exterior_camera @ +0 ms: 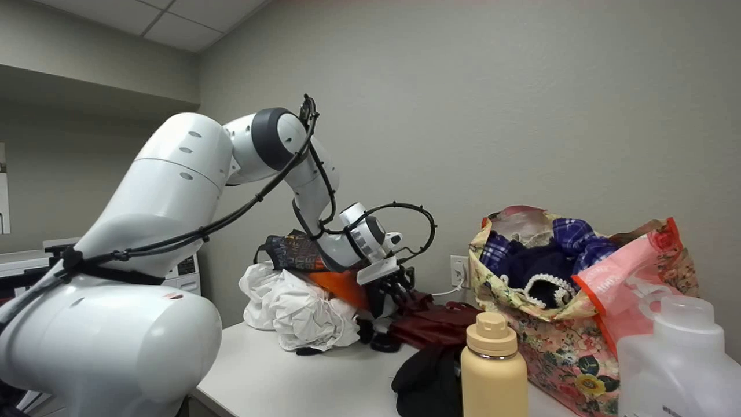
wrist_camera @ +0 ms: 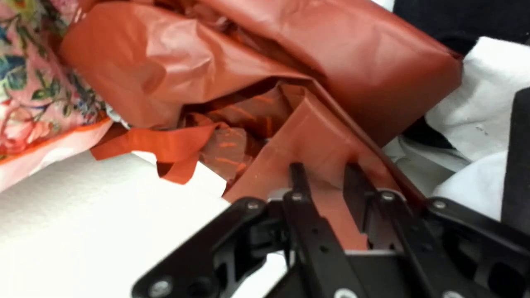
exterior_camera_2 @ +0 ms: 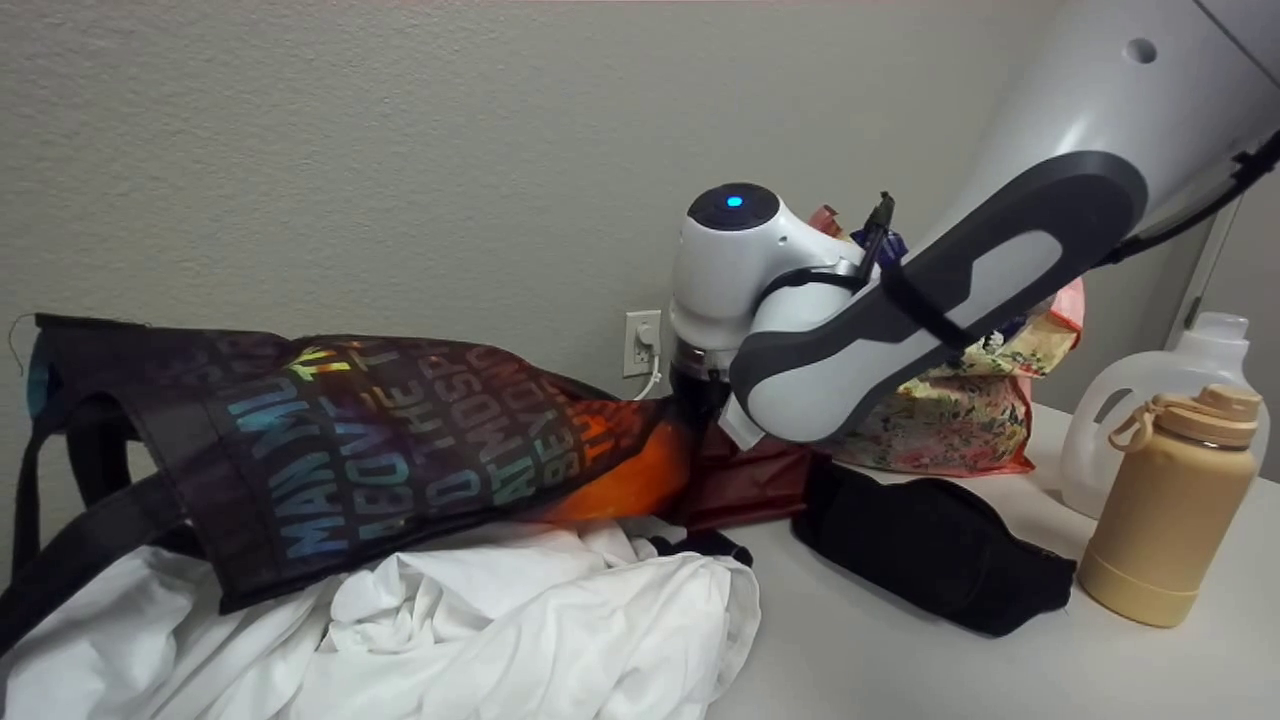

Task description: Move the yellow bottle to the right side of the table and move the bag to the left

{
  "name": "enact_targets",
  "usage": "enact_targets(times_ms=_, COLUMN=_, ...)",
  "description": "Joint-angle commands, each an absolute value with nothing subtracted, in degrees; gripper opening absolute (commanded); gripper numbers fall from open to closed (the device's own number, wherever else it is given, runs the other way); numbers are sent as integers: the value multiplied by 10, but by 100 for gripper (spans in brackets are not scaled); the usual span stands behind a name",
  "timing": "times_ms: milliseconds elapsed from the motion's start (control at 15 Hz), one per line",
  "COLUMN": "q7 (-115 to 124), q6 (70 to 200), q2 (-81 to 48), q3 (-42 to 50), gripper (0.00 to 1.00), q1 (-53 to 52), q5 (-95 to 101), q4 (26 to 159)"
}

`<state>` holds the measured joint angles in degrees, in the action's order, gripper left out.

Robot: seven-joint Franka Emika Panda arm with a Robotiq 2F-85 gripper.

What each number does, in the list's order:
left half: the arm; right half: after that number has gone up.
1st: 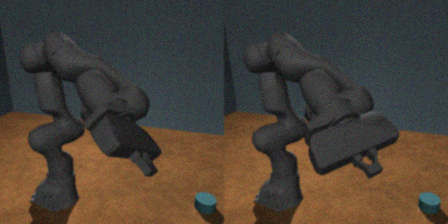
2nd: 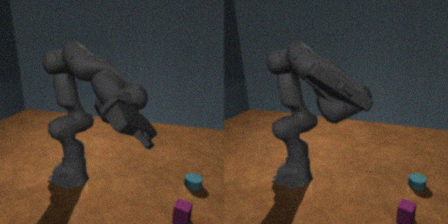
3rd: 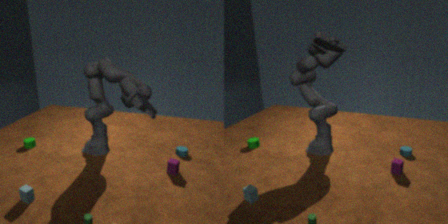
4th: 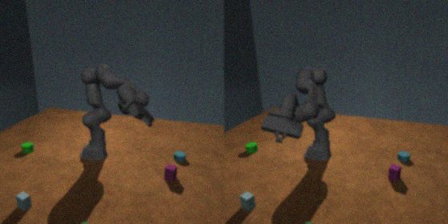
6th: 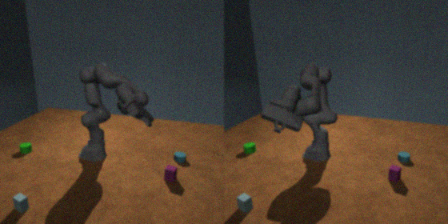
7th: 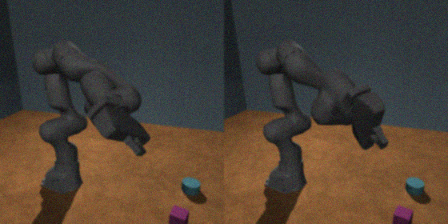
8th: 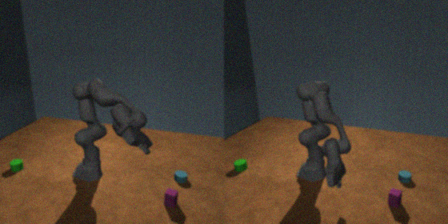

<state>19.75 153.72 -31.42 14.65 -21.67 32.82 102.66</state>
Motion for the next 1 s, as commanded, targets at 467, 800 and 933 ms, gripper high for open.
enact_targets(times_ms=467, q7=-240, q6=1561, q2=-207, q3=-32, gripper=100, q1=-37, q5=251, q4=1125)
enact_targets(times_ms=800, q7=-299, q6=1577, q2=-225, q3=-43, gripper=100, q1=-29, q5=258, q4=1143)
enact_targets(times_ms=933, q7=-237, q6=1605, q2=-237, q3=-8, gripper=100, q1=-60, q5=308, q4=1139)
